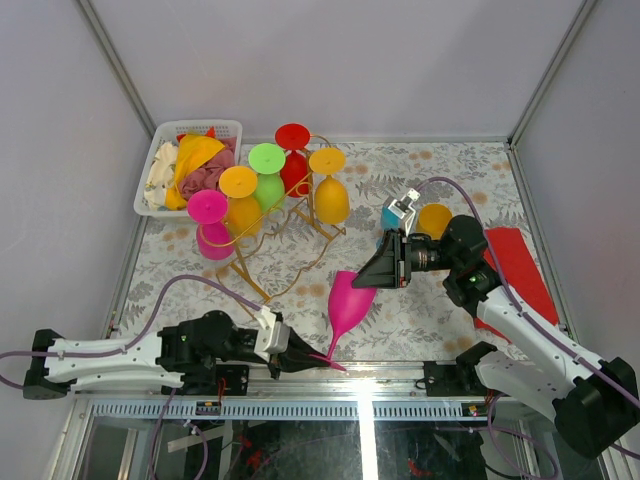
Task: Take the wine glass off the wine glass rack
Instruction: Place the wine glass at the center of the board.
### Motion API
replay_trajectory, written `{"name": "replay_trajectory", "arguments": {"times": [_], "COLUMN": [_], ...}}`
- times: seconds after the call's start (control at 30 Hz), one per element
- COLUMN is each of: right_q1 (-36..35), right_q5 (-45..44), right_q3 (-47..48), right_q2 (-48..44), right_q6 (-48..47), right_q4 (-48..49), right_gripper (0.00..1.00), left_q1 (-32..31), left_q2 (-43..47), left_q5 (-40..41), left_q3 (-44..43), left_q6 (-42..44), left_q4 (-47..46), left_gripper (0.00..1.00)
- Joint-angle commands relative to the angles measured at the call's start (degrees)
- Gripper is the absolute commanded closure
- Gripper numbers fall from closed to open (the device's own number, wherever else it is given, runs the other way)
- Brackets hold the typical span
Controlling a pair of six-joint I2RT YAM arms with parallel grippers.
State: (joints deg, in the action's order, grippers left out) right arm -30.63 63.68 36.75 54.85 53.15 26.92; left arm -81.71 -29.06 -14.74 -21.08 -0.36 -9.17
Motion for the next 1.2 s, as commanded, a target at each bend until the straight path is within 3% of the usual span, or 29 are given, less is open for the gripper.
{"name": "replay_trajectory", "arguments": {"times": [0.0, 0.1, 0.27, 0.4, 0.5, 0.6, 0.63, 0.73, 0.97, 1.17], "right_q1": [-0.9, -1.0, -1.5, -1.6, -1.6, -1.6, -1.6, -1.6, -1.8, -2.0], "right_q5": [0.0, -0.2, 3.6, 4.0, 4.0, 3.1, 2.9, 1.7, -2.3, -5.9], "right_q3": [2.1, 1.9, 1.8, 1.4, 1.6, 1.8, 1.9, 1.8, 1.1, 2.6], "right_q2": [-0.4, -0.5, -0.4, -2.1, -2.9, -2.6, -2.3, -1.9, -4.6, -6.6], "right_q6": [-0.6, 0.1, 2.8, 2.6, 2.1, 1.7, 1.7, 1.8, -1.5, -8.8], "right_q4": [1.3, 1.9, 5.2, 5.5, 5.1, 4.5, 4.5, 4.3, 1.0, -9.6], "right_gripper": [0.89, 0.92, 0.64, 0.58, 0.63, 0.78, 0.87, 1.00, 1.00, 1.00], "left_q1": [0.5, 0.6, 0.5, 0.5, 0.5, 0.5, 0.5, 0.5, 0.5, 0.5], "left_q2": [1.5, 1.4, 1.6, 1.9, 1.8, 1.3, 1.1, 0.6, 1.0, 2.0], "left_q5": [7.6, 9.5, 11.5, 13.0, 13.5, 14.0, 14.1, 14.0, 15.7, 18.7], "left_q3": [-0.2, -0.1, -0.2, -0.1, -0.1, -0.5, -0.7, -1.6, -1.4, -1.2], "left_q6": [0.1, -0.5, -1.4, -1.8, -2.4, -2.9, -3.0, -3.2, -4.8, -8.2], "left_q4": [-1.1, -0.4, 0.3, 0.4, 0.6, 1.4, 1.7, 2.5, 1.8, -0.3], "left_gripper": [1.00, 0.99, 0.99, 1.00, 1.00, 1.00, 0.98, 0.88, 0.75, 0.39]}}
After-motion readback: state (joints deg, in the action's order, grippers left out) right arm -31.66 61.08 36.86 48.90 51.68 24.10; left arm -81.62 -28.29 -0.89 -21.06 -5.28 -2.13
